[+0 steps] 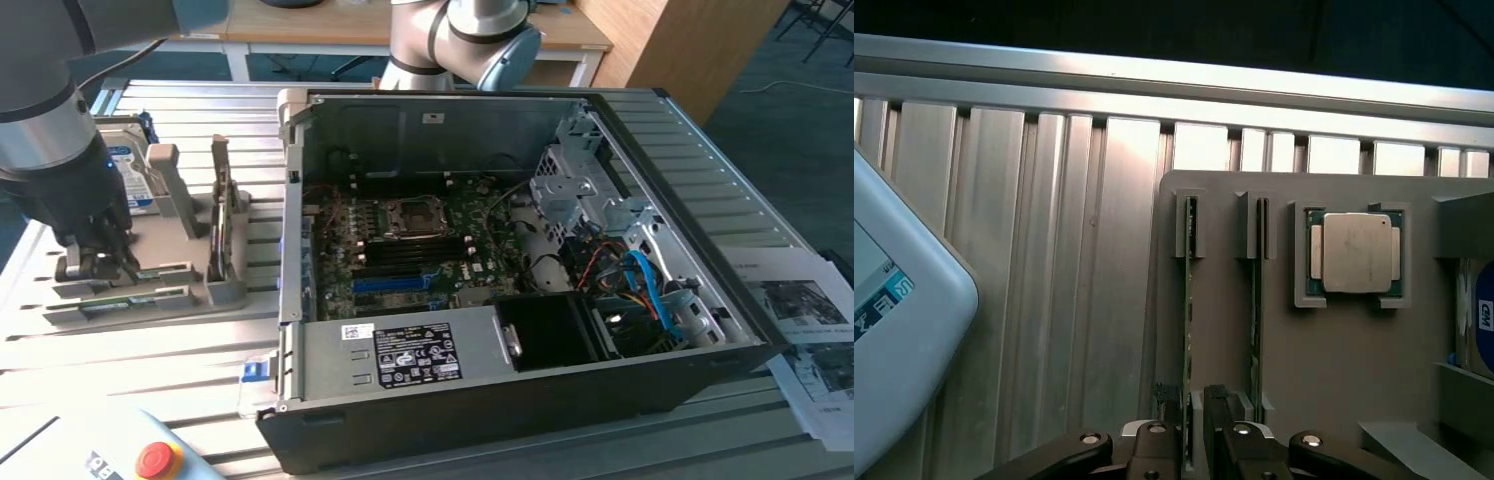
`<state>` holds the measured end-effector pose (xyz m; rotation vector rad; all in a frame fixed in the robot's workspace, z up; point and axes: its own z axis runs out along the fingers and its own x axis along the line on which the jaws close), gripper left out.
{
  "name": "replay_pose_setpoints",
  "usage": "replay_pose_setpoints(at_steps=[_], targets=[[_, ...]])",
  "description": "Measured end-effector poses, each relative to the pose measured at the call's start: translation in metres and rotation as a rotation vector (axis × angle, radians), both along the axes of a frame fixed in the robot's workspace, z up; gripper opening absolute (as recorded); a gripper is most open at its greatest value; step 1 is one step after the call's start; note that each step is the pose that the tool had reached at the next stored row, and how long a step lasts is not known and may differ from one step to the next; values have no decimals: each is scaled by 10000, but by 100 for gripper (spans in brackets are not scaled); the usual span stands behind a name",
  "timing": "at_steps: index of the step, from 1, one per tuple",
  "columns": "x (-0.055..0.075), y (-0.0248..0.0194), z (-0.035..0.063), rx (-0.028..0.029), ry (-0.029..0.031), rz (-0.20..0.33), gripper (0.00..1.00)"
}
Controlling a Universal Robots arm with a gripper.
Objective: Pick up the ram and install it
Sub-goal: 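Pick up the ram and move it above insertion slot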
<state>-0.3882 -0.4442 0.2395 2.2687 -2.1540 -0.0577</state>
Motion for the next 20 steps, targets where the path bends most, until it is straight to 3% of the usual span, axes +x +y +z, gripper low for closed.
replay_pose_setpoints(at_steps=[20], targets=[[2,1,-27,2,-3,231,24]])
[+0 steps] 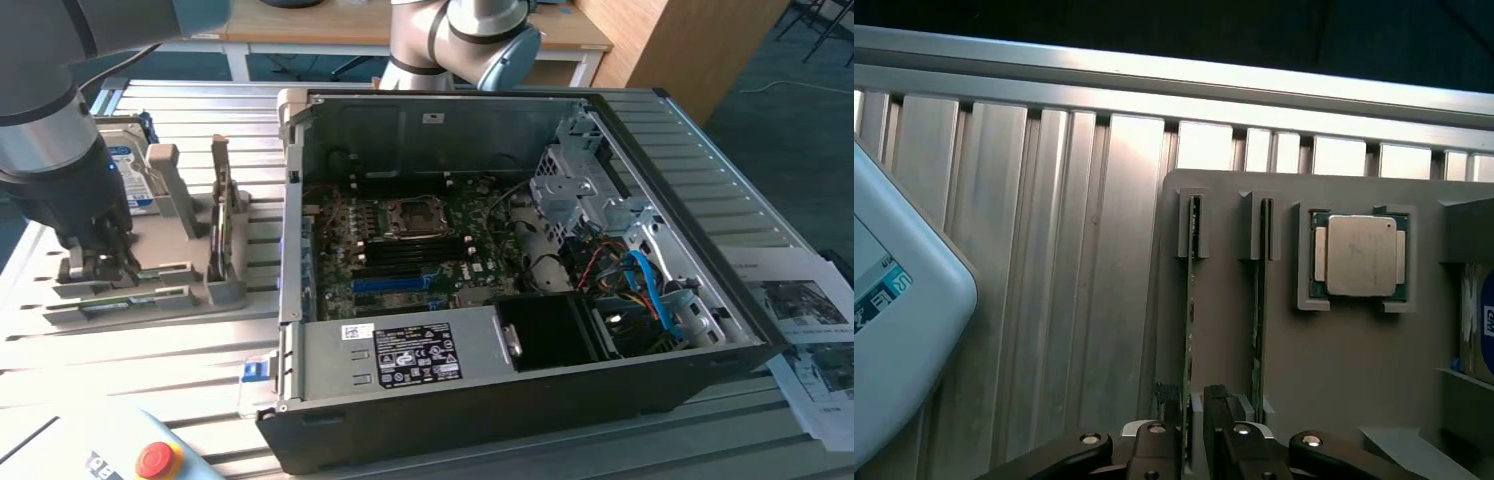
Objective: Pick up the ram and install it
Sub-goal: 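Pick up the ram and move it above insertion slot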
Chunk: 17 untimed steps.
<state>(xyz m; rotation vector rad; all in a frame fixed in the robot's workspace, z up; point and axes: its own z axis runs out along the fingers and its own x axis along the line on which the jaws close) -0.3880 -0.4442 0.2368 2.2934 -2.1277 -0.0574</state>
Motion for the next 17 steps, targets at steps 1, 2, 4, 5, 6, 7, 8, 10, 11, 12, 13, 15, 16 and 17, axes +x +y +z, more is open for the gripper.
replay_pose_setpoints(at_steps=[1,2,4,5,6,7,8,10,11,12,13,15,16,17], targets=[[0,0,0,0,0,55,24],[0,0,0,0,1,104,24],[1,0,1,-1,2,126,24],[1,0,1,-1,2,127,24],[1,0,1,-1,2,127,24],[1,0,0,-2,2,127,24],[2,0,-6,0,0,126,24],[1,0,-23,-1,1,127,24],[1,0,-33,-1,0,127,24],[2,0,-45,-1,0,127,24],[2,0,-55,-1,0,127,24],[2,0,-76,0,0,127,24],[1,0,-86,-1,1,127,24],[1,0,-97,-1,1,127,24]])
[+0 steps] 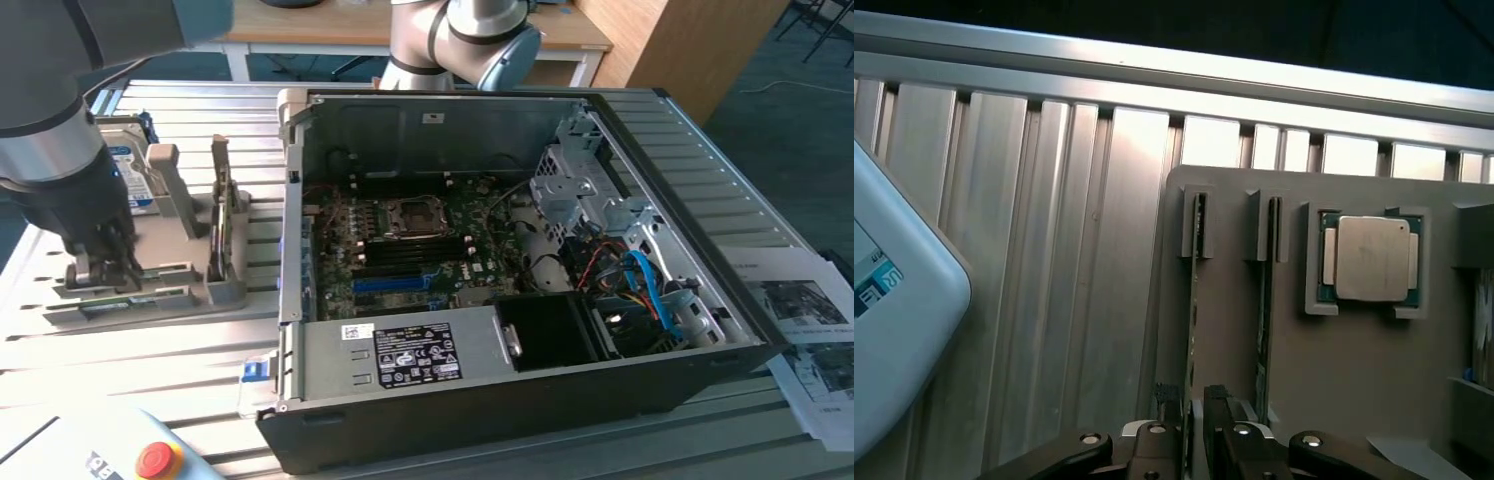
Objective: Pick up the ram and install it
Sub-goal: 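Pick up the ram and move it above insertion slot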
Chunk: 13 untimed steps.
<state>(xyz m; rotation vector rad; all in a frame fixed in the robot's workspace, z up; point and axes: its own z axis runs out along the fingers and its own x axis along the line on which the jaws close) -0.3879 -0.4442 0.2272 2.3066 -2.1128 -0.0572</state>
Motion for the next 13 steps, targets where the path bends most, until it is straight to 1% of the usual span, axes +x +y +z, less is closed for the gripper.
replay_pose_setpoints(at_steps=[9,13], targets=[[0,0,-96,0,0,0,24],[-1,0,-117,-1,2,0,24]])
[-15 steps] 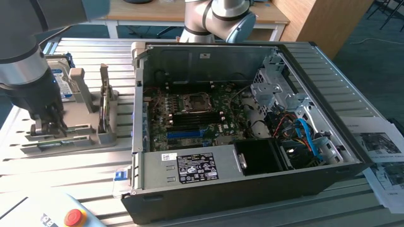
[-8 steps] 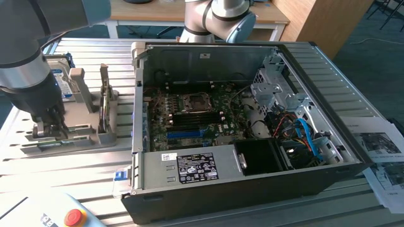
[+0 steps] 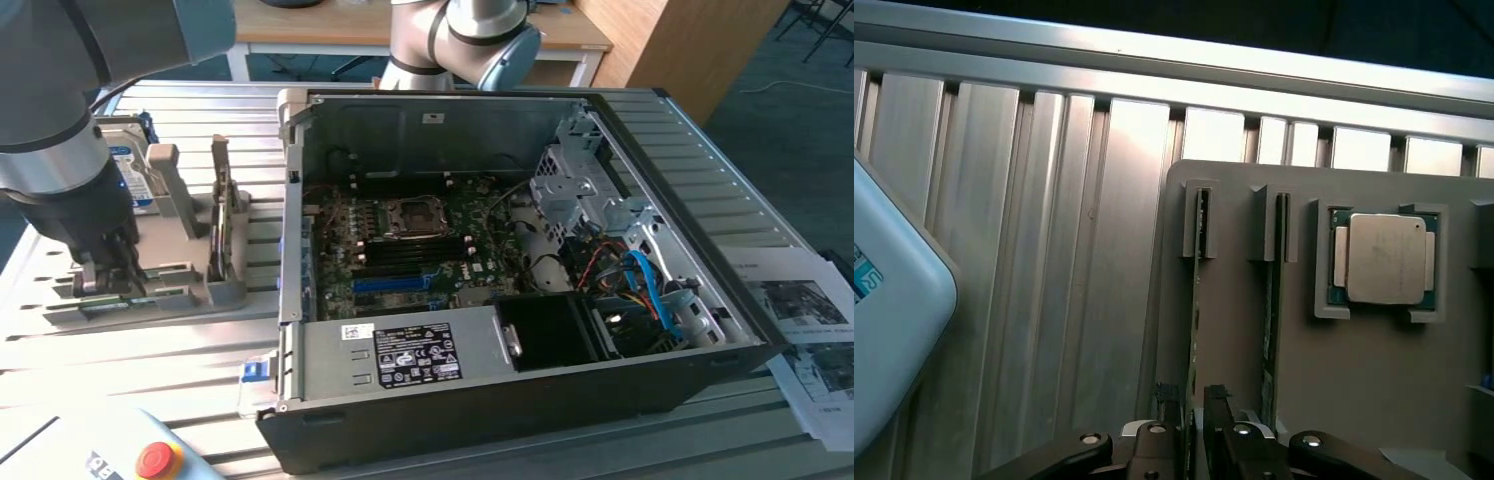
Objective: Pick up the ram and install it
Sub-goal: 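Pick up the ram and move it above insertion slot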
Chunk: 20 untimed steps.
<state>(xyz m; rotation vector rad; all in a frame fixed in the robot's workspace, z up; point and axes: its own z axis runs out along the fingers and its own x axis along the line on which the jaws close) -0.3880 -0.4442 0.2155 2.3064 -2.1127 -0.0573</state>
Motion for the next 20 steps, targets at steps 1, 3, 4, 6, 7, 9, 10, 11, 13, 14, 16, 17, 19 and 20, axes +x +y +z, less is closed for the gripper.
replay_pose_setpoints(at_steps=[1,3,4,6,7,9,10,11,13,14,16,17,19,20], targets=[[0,0,0,0,0,0,24],[1,0,-1,1,-1,0,24],[0,0,-1,1,-1,0,24],[1,5,-3,4,-5,-1,24],[0,11,-3,3,-3,-1,24],[1,15,-3,2,-3,0,24],[1,15,-2,2,-3,1,24],[1,15,-2,1,-2,1,24],[0,15,-3,0,1,2,24],[1,15,-5,0,0,14,24],[0,15,-9,1,-1,78,24],[1,15,-11,2,-1,120,24],[1,15,-13,1,-1,206,24],[1,15,-13,0,-1,220,24]])
